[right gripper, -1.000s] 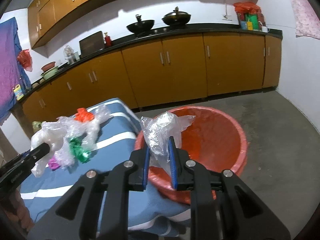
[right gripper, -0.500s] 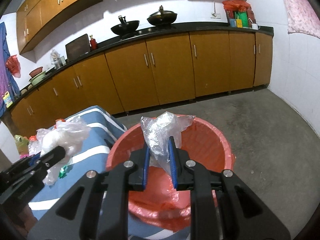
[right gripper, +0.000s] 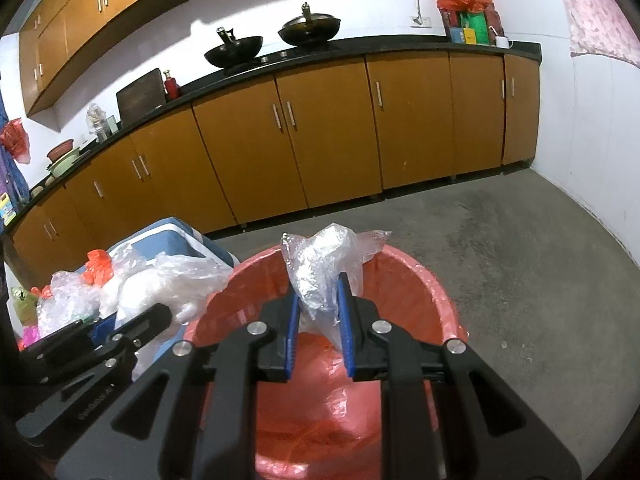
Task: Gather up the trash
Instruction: 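Carry the white bag over the wastebasket and open the left tool while the right tool holds a clear bag, then return the left tool to the table and grasp the red plastic bag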
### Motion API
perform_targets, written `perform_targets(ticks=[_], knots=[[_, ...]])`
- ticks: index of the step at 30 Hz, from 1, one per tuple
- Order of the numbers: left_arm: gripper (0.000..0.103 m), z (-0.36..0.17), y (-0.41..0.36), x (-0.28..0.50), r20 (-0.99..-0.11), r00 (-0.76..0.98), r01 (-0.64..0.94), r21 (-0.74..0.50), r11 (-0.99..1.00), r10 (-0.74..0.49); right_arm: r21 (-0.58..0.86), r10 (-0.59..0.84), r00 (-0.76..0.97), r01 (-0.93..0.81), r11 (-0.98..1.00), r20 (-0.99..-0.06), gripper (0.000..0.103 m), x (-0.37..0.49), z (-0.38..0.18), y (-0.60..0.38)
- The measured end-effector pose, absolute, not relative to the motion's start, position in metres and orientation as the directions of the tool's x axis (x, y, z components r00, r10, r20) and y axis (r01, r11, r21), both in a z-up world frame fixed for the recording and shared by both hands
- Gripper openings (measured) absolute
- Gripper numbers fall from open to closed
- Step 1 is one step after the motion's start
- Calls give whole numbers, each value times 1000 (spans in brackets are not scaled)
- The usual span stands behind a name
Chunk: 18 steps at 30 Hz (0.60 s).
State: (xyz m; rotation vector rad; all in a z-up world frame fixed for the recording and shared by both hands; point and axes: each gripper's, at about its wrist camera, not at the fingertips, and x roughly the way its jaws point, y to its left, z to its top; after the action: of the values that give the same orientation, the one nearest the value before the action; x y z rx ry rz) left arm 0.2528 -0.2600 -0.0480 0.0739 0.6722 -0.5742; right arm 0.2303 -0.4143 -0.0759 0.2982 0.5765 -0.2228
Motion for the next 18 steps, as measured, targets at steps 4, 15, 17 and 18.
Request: perform_targets(ticks=[4, 15, 17, 18], knots=[[29, -51, -271, 256, -614, 630, 532, -104, 840, -475, 235, -116, 819, 293, 927, -562, 22, 231, -77, -418], [45, -62, -266, 262, -653, 589, 519, -148, 842, -477, 244, -132, 817, 315, 917, -561, 39, 222, -78, -429], [46, -63, -265, 262, -657, 578, 521, -159, 839, -484, 239, -141, 815, 323, 916, -562, 39, 218, -78, -430], [46, -63, -265, 262, -655, 575, 525, -164, 835, -490, 237, -145, 814, 327, 915, -563, 40, 216, -78, -431]])
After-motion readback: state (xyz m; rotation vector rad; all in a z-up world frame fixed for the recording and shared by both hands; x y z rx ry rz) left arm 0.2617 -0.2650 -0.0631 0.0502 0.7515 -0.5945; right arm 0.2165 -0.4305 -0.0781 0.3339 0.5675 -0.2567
